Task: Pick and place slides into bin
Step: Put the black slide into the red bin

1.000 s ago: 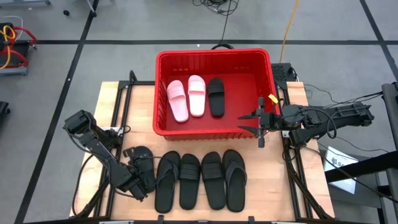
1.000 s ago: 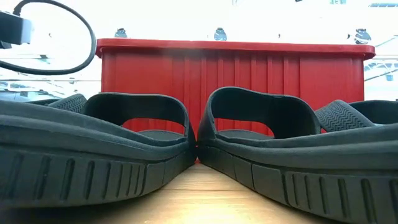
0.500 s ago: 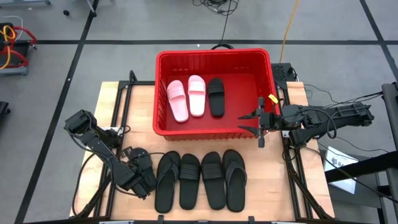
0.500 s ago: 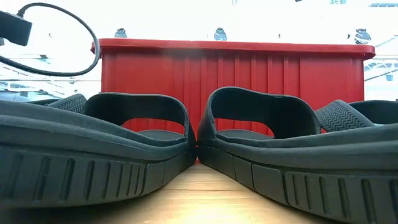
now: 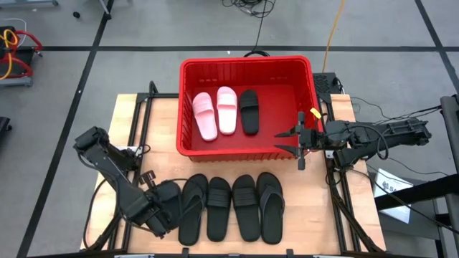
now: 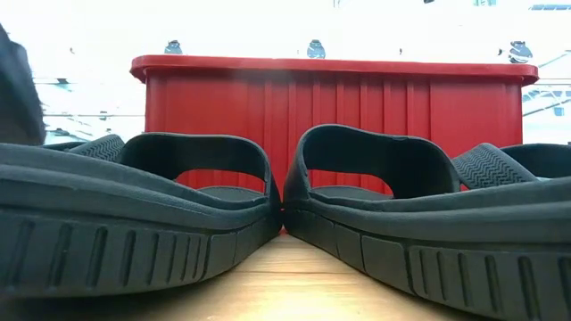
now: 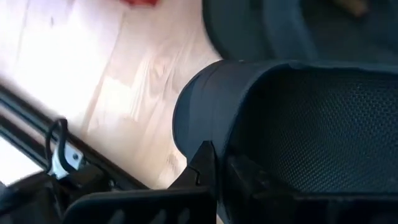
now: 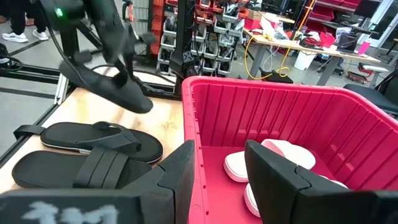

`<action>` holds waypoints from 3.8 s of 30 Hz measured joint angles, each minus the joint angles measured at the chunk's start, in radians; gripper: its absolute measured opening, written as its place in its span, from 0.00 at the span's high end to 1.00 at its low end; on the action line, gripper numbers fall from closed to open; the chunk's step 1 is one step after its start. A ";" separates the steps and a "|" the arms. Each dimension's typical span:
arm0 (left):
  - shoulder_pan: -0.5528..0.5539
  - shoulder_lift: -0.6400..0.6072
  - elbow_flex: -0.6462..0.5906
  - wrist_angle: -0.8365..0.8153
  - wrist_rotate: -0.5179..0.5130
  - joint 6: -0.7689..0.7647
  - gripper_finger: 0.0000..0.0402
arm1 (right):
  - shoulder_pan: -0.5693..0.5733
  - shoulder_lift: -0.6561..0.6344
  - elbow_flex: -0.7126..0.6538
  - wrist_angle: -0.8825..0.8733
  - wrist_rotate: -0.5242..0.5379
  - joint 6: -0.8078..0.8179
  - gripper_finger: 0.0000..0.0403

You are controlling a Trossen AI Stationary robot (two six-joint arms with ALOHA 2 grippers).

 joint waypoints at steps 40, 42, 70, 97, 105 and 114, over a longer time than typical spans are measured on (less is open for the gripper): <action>0.310 -0.001 0.752 -0.022 -0.807 0.892 1.00 | 0.000 0.000 0.000 -0.002 0.000 0.000 0.68; 0.343 -0.001 0.752 -0.010 -0.849 0.949 1.00 | 0.000 0.000 0.000 -0.002 0.010 -0.001 0.68; 0.966 0.231 0.731 0.886 -0.670 1.989 1.00 | -0.180 0.010 0.000 0.331 0.315 -0.564 0.68; 1.141 0.619 0.732 1.293 -0.220 1.945 1.00 | -0.259 -0.139 0.000 0.348 0.474 -0.605 0.68; 1.141 0.739 0.732 1.320 -0.207 1.788 1.00 | -0.259 -0.135 0.000 0.337 0.473 -0.603 0.68; 1.129 0.798 0.735 1.397 -0.230 1.805 1.00 | -0.259 -0.124 0.000 0.336 0.472 -0.561 0.68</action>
